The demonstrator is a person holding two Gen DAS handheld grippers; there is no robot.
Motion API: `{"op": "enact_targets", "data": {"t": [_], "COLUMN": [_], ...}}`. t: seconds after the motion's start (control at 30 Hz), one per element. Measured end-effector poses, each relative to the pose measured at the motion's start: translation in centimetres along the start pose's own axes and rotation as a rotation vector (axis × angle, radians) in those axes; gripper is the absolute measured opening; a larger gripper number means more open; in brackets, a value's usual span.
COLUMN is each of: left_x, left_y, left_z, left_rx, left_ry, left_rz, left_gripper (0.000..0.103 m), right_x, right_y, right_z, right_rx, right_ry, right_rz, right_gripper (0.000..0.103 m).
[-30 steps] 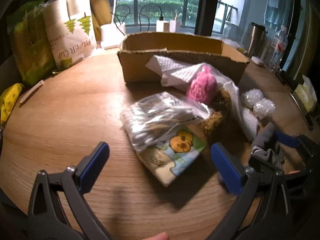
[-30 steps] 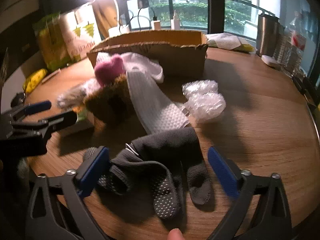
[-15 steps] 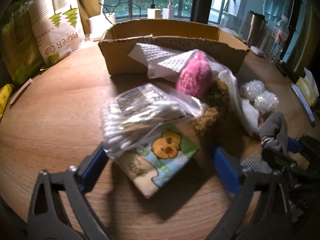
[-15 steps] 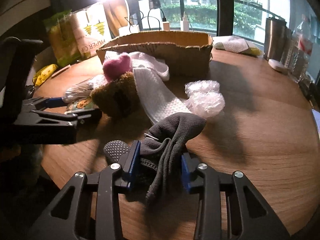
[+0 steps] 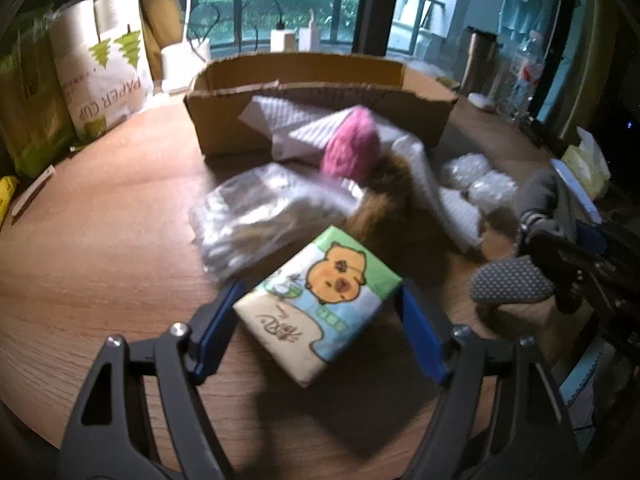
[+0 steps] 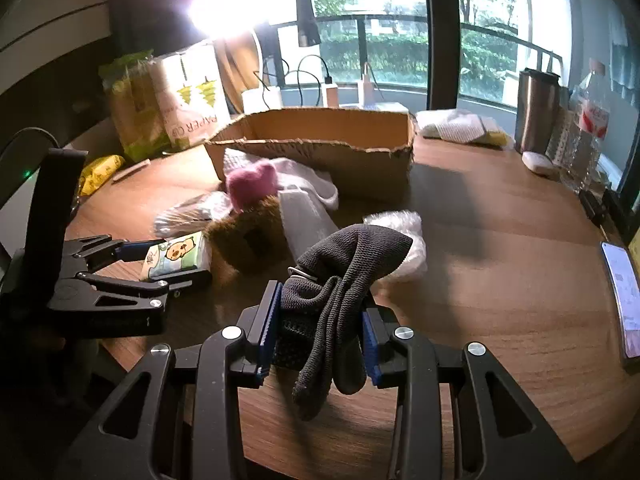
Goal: Organize soft objects
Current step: 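Carry the sock with the right tool while the left tool carries the cloth book toward the box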
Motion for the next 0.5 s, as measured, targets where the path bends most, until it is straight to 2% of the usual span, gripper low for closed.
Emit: {"op": "enact_targets", "data": {"t": [0.5], "left_x": [-5.6], "left_y": [2.3], "left_z": [-1.4], "left_rx": [0.071], "left_ry": [0.14], "left_rz": [0.028], "left_gripper": [0.077], "right_x": [-3.2], "right_y": [0.4], "right_z": [-2.4], "right_rx": [-0.02], "right_ry": [0.095], "right_rz": [0.004], "right_gripper": [0.038]}}
Point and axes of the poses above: each gripper's, at about its wrist camera, not at the fingertips, and x roughly the way its jaws point, y to its right, z to its underside, the point moved 3 cm from there along x, roughly the way its jaws point, and after that the axes turned 14 degrees about -y, right-handed, at the moved point
